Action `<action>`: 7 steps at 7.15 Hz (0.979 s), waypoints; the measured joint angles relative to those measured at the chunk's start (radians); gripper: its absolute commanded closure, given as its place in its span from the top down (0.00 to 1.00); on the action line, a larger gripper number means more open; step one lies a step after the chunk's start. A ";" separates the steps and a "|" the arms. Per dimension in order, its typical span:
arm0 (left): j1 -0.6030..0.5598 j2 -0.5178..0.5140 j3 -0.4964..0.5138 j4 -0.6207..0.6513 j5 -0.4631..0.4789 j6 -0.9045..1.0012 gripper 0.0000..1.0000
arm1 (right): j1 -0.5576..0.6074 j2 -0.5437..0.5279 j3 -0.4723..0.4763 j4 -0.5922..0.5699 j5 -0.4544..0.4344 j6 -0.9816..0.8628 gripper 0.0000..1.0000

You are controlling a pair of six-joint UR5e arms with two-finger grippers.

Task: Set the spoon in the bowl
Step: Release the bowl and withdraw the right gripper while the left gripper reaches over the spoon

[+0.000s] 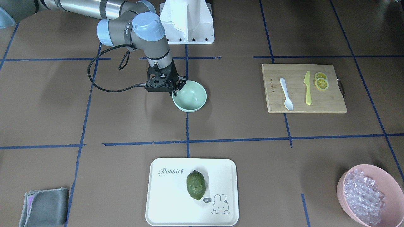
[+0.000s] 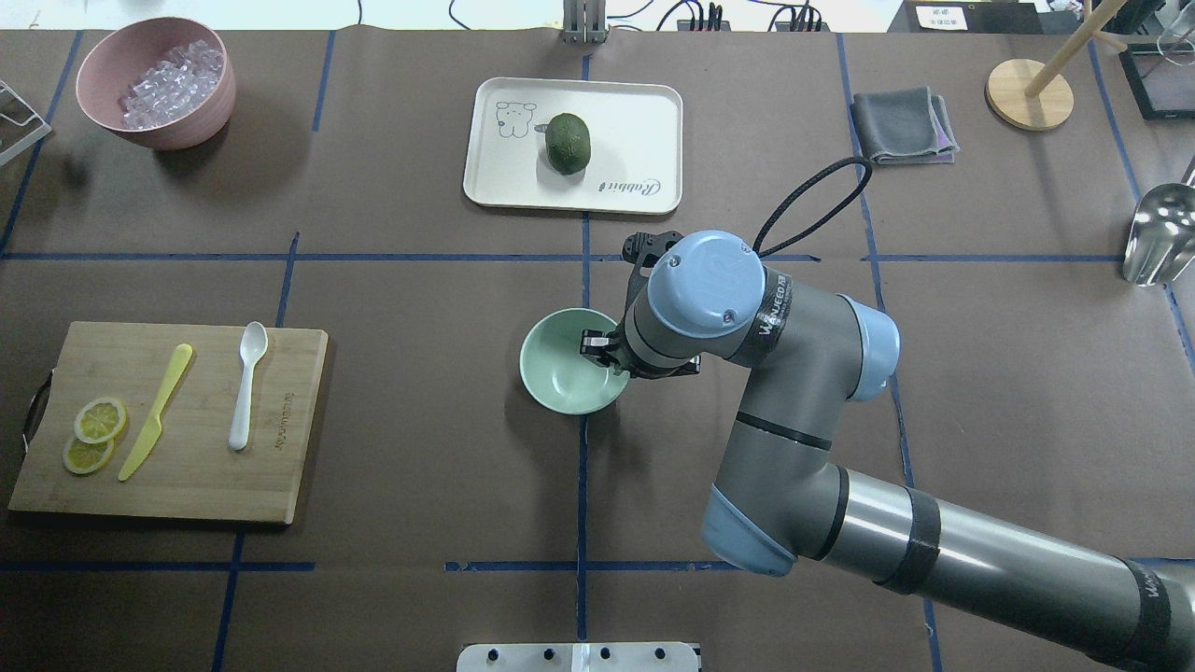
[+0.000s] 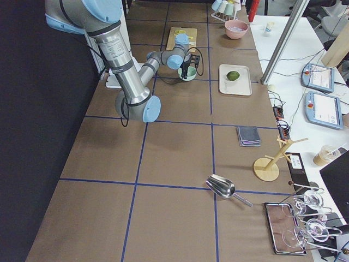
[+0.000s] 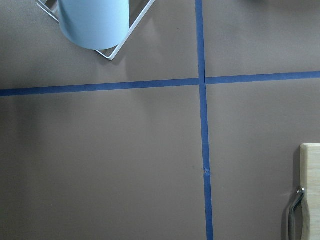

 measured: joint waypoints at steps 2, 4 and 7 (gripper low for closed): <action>0.000 0.000 -0.010 -0.001 0.000 0.000 1.00 | 0.010 -0.002 0.031 -0.002 0.001 0.000 1.00; 0.007 -0.002 -0.028 -0.061 0.001 -0.005 1.00 | 0.067 -0.015 0.084 -0.035 0.023 -0.003 1.00; 0.141 -0.002 -0.194 -0.140 0.003 -0.277 1.00 | 0.180 -0.068 0.195 -0.237 0.070 -0.171 1.00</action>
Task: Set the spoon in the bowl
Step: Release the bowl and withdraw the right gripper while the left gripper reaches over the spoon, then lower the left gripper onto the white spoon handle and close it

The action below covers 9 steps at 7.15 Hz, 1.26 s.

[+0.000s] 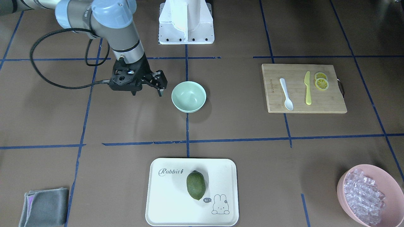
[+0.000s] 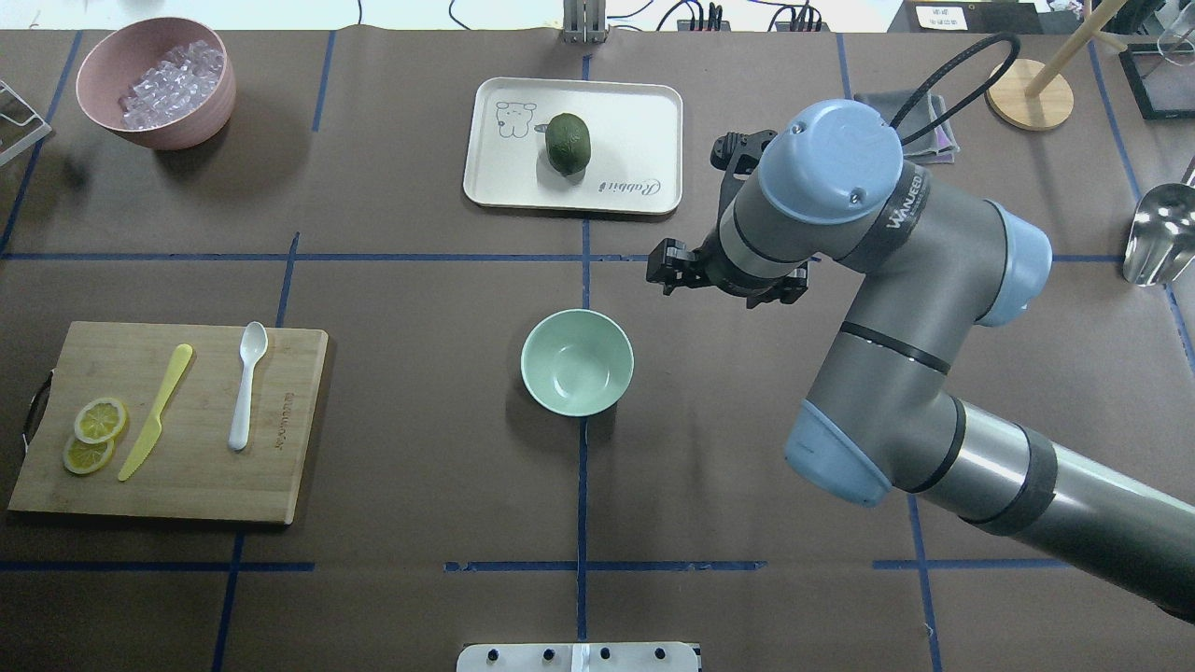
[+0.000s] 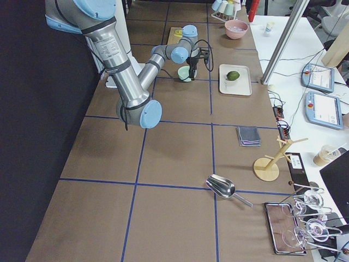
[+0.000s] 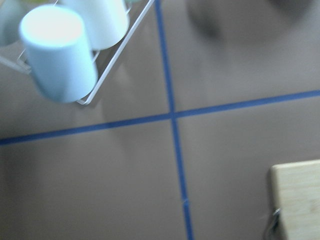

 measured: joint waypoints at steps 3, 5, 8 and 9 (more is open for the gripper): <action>0.268 0.004 -0.245 -0.038 0.045 -0.507 1.00 | 0.141 -0.085 0.051 -0.067 0.098 -0.287 1.00; 0.509 0.007 -0.263 -0.182 0.260 -0.790 1.00 | 0.257 -0.170 0.074 -0.065 0.197 -0.445 1.00; 0.764 0.001 -0.168 -0.319 0.510 -0.994 0.98 | 0.355 -0.254 0.085 -0.065 0.241 -0.592 1.00; 0.796 -0.004 -0.125 -0.362 0.538 -1.014 0.94 | 0.368 -0.266 0.086 -0.065 0.243 -0.617 1.00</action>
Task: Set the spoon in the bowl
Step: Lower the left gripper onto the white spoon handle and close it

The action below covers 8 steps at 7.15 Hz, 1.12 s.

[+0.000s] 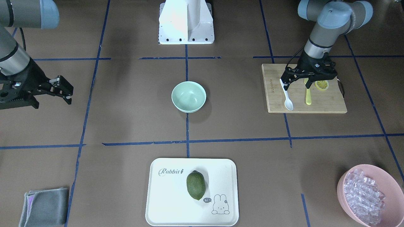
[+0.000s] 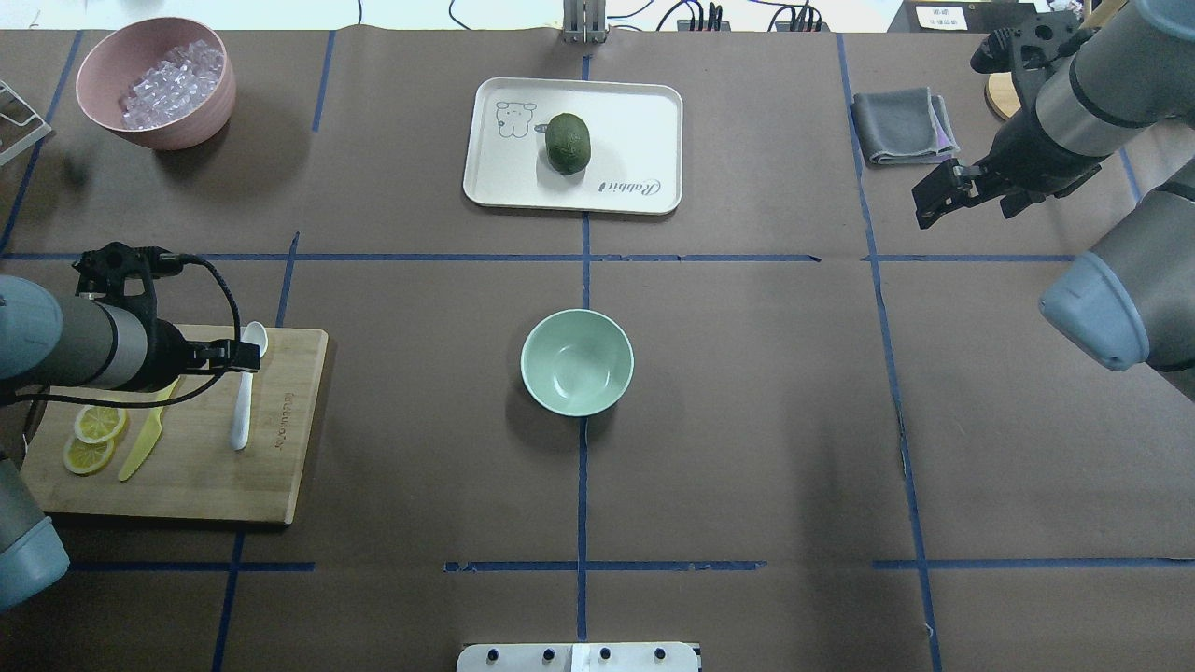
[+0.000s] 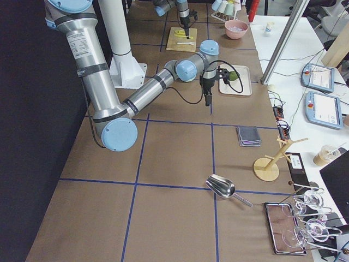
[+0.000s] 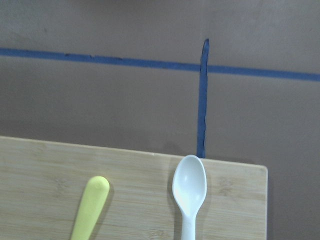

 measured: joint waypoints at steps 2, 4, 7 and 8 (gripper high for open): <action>0.022 -0.003 0.045 -0.054 0.013 -0.013 0.90 | 0.007 -0.008 0.000 0.000 0.000 -0.014 1.00; 0.037 -0.015 0.053 -0.059 0.014 -0.013 0.86 | 0.009 -0.011 0.001 0.000 0.000 -0.016 1.00; 0.053 -0.032 0.057 -0.053 0.014 -0.011 0.79 | 0.009 -0.012 0.000 0.000 -0.001 -0.016 1.00; 0.053 -0.029 0.057 -0.053 0.013 -0.010 0.79 | 0.009 -0.012 0.000 0.000 -0.001 -0.014 1.00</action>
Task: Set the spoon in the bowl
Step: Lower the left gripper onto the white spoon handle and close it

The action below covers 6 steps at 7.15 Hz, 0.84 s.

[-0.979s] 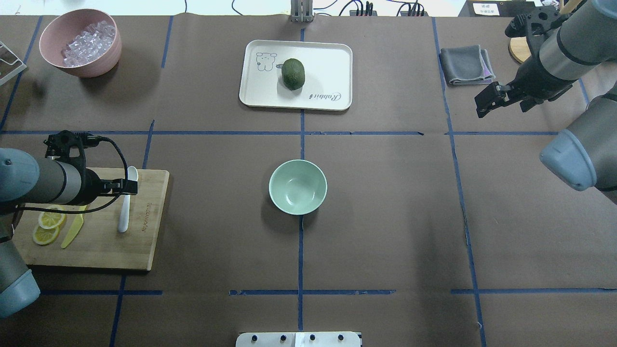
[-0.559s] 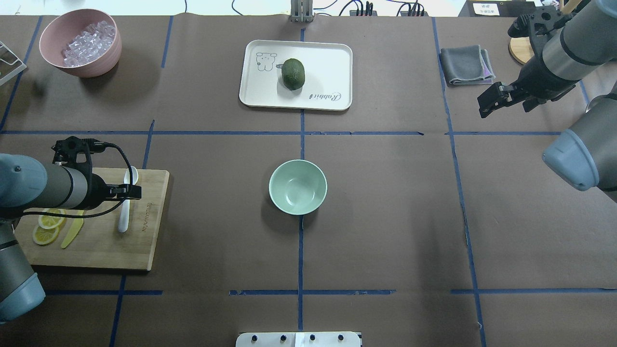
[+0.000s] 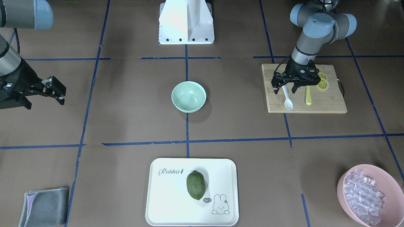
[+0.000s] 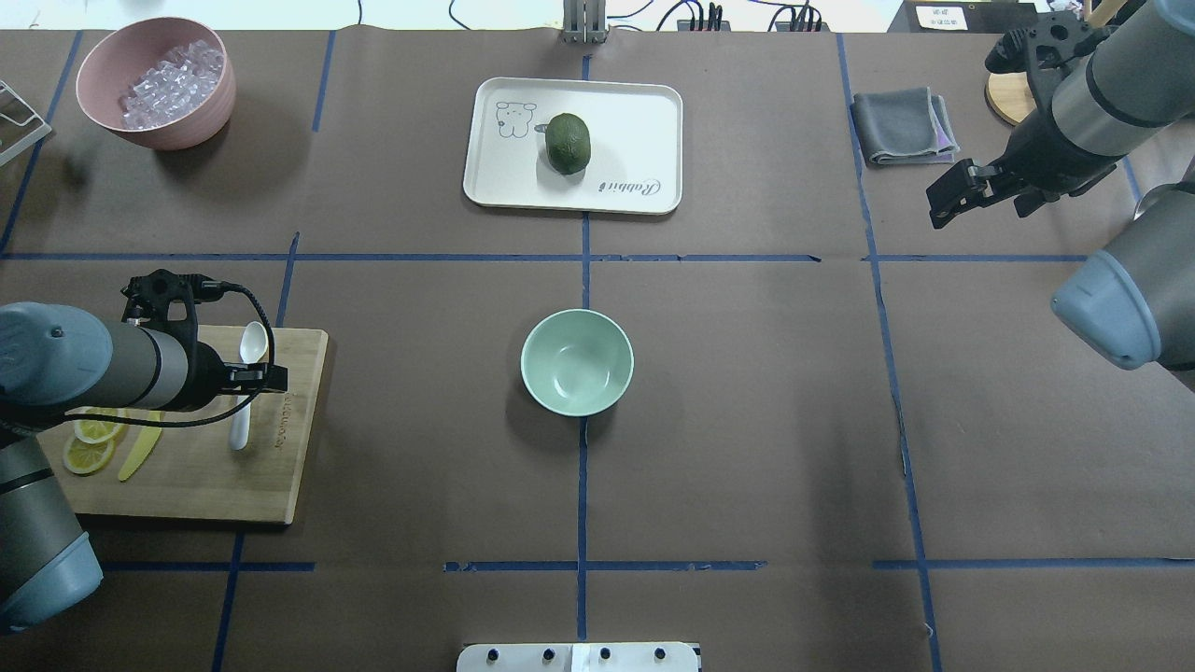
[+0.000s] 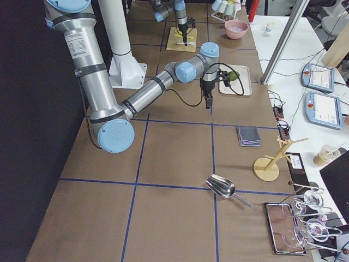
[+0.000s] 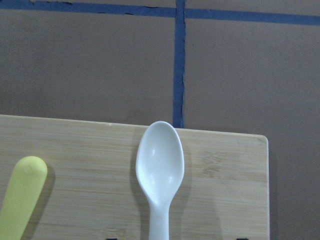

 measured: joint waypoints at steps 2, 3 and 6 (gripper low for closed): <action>0.001 0.004 0.002 0.000 -0.002 0.002 0.76 | -0.001 0.000 0.001 0.000 0.000 0.003 1.00; 0.001 0.005 0.002 0.000 -0.002 0.002 0.72 | -0.001 0.001 0.001 0.001 0.000 0.004 1.00; 0.000 0.007 0.002 0.001 -0.004 0.002 0.36 | -0.001 0.001 0.001 0.001 0.000 0.005 1.00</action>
